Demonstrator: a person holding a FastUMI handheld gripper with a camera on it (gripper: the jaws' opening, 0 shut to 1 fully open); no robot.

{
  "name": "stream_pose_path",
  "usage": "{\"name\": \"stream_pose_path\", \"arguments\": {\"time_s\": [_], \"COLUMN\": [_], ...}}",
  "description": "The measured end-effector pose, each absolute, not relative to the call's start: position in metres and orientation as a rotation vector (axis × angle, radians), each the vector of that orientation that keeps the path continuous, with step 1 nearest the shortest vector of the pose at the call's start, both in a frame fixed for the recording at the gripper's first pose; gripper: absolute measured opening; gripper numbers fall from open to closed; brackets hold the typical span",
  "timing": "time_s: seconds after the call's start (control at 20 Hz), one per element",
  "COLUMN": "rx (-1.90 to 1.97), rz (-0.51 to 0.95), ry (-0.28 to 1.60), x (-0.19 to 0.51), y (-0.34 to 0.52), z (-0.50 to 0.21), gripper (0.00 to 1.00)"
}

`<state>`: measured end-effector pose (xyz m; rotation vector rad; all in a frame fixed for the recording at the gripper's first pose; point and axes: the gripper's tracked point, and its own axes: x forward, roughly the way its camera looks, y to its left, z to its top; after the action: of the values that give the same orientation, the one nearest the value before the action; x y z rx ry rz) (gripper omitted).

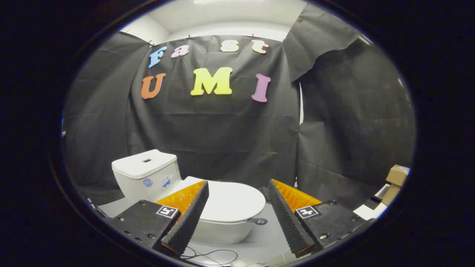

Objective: Open the toilet lid.

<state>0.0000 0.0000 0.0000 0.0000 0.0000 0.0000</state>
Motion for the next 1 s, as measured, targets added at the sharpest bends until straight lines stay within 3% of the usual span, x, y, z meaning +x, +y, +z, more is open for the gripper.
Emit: {"name": "stream_pose_path", "arguments": {"time_s": [1.0], "rx": [0.031], "rz": [0.022], "ry": [0.037], "x": [0.023], "y": [-0.004], "z": [-0.006], "gripper": [1.0]}}
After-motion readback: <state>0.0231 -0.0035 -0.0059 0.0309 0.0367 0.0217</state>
